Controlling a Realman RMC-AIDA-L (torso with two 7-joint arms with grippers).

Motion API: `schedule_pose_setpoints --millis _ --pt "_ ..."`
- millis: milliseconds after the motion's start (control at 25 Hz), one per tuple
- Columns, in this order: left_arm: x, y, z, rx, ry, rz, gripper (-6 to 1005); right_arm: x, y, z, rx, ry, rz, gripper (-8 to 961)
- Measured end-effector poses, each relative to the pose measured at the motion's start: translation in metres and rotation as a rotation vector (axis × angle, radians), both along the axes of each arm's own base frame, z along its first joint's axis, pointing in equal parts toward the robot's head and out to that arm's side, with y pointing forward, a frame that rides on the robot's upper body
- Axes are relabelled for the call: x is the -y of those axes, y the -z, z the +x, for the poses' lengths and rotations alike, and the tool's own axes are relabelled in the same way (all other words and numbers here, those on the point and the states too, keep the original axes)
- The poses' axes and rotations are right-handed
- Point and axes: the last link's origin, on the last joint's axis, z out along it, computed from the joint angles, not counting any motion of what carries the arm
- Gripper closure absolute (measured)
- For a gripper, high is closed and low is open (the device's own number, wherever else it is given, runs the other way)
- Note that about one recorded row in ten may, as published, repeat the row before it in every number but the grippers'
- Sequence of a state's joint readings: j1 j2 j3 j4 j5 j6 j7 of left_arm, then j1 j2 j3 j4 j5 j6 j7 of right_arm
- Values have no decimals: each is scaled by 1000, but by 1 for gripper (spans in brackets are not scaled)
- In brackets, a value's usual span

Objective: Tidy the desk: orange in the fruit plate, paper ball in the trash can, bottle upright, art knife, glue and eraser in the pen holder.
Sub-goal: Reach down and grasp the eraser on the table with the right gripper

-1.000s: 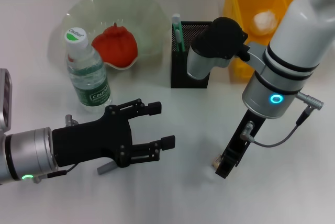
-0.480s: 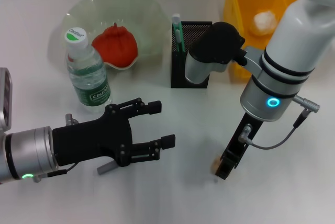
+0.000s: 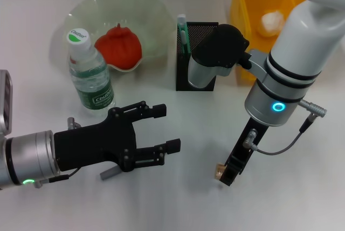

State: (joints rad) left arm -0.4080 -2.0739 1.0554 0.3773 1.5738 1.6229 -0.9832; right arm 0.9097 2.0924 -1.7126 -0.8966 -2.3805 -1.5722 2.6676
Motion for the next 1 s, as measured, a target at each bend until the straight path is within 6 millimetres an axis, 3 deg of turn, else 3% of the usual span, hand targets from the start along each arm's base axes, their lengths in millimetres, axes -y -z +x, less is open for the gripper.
schedule_pose_setpoints --millis 1000 --pt "1 0 -1 0 -3 0 211 2 2 0 9 -29 -15 523"
